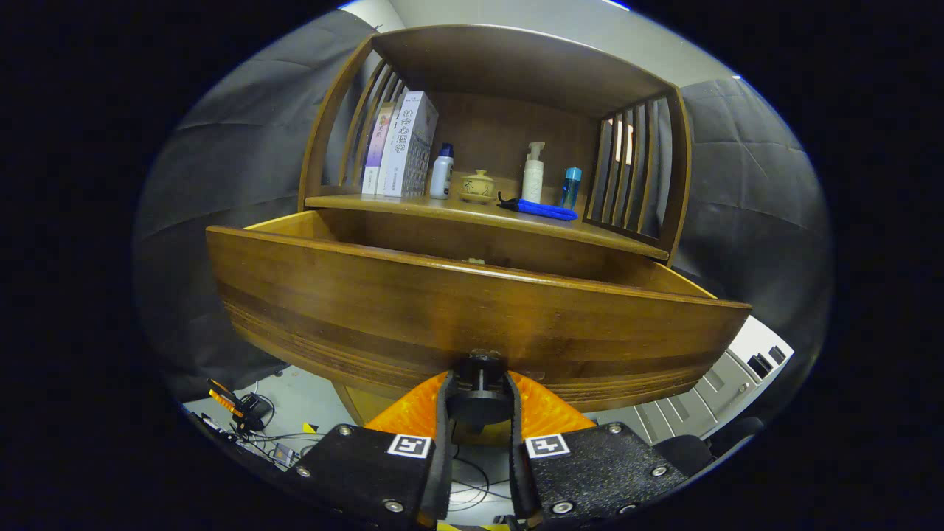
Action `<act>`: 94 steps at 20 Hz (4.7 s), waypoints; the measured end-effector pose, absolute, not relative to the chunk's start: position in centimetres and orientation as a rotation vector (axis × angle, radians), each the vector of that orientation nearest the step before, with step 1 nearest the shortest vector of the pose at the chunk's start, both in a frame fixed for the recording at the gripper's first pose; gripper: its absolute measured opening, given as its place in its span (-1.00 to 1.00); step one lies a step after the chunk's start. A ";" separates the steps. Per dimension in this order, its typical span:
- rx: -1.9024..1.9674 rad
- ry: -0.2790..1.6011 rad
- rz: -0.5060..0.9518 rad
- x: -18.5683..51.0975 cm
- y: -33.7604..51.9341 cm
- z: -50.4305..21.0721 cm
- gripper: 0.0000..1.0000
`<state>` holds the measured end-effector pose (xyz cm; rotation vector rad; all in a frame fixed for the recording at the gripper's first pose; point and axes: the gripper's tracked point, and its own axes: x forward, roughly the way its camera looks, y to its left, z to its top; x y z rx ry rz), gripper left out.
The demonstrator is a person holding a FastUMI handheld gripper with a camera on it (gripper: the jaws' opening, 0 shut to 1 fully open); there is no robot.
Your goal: Pull open the drawer, take out the items inside it, and place them on the countertop above the cabinet.
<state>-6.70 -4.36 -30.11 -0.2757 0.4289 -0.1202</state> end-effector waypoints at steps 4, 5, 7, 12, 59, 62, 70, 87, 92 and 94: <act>-0.271 0.424 -0.120 -7.0 -4.3 -30.0 -0.35; -0.270 0.419 -0.121 -7.1 -4.3 -29.9 -0.35; -0.271 0.400 -0.124 -7.1 -4.3 -29.9 -0.34; -0.247 0.366 -0.129 -7.3 -4.3 -29.8 -0.35; -0.086 0.947 -0.207 10.3 -4.2 -28.5 0.17; -0.111 0.967 -0.212 10.1 -4.6 -29.5 -0.22; -0.179 0.949 -0.235 8.3 -4.9 -29.6 -0.74; -0.095 0.720 -0.296 2.1 -3.6 -19.1 -0.83; -0.093 0.672 -0.292 3.9 -3.6 -16.2 -0.83; -0.104 0.642 -0.291 5.1 -3.9 -14.8 -0.83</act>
